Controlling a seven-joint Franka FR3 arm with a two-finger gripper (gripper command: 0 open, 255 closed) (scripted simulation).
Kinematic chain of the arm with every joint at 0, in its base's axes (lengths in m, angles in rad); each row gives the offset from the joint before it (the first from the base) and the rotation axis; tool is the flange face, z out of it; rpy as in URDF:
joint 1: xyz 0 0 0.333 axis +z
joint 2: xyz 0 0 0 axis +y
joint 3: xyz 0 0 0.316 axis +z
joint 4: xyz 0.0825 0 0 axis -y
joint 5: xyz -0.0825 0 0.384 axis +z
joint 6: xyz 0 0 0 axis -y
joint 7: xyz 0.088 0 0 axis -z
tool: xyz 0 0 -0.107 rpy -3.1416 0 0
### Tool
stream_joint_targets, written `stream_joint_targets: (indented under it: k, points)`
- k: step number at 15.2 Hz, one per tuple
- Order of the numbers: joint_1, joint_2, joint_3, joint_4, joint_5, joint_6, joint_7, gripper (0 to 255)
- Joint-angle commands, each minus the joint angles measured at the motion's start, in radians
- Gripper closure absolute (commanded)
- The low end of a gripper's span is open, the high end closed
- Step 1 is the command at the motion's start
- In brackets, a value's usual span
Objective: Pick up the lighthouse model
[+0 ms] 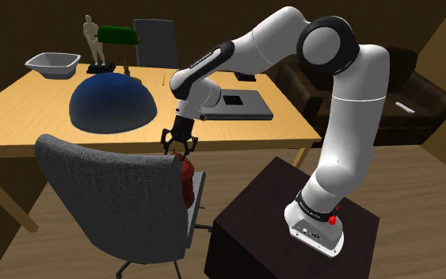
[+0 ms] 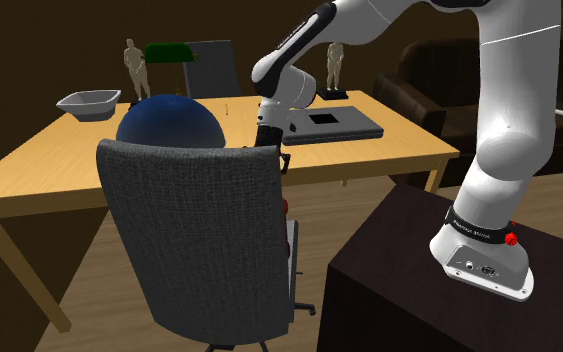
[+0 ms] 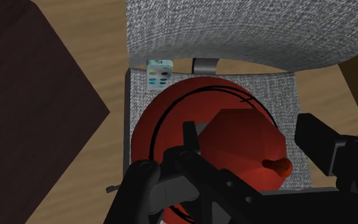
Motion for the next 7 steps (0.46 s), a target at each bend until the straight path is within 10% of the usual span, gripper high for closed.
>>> stream_joint_targets:
  k: [1, 7]
  points:
    - [0.000, -0.023, 0.001, 0.003, -0.003, -0.019, 0.014, 255]
    - [-0.003, -0.062, 0.000, 0.008, -0.011, -0.058, 0.038, 255]
